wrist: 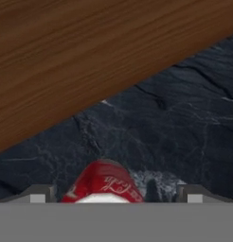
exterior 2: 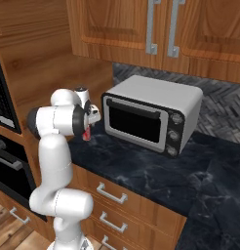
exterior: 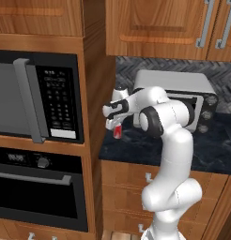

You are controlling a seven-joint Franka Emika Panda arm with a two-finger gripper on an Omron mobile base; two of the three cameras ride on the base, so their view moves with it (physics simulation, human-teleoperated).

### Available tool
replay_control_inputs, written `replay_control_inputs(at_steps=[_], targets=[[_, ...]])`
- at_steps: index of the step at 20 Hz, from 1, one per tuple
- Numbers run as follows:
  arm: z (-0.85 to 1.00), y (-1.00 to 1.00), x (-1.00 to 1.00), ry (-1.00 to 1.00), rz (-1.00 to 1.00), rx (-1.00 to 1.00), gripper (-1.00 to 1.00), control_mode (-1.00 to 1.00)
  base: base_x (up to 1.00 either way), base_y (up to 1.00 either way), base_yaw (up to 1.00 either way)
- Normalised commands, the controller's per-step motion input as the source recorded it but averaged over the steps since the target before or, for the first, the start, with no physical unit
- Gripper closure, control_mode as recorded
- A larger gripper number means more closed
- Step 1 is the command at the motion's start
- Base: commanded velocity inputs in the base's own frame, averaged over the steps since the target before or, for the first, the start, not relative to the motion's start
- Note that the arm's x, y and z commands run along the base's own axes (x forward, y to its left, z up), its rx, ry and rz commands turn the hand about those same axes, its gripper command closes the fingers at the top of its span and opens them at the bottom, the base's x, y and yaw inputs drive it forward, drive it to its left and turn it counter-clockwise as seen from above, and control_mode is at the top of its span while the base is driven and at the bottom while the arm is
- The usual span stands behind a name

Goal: Four empty soda cans are scattered around the kitchen. Gather all the cans and cluster them next to the stove for recycling.

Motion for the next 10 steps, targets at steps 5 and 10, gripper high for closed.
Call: replay_control_inputs(at_steps=[5,10], targets=[[-0.09,0.00,0.00,0.01,0.00,0.00,-1.00,-1.00,0.00,0.00,0.00],[-0.07,0.00,0.00,0.01,0.00,0.00,-1.00,-1.00,0.00,0.00,0.00]])
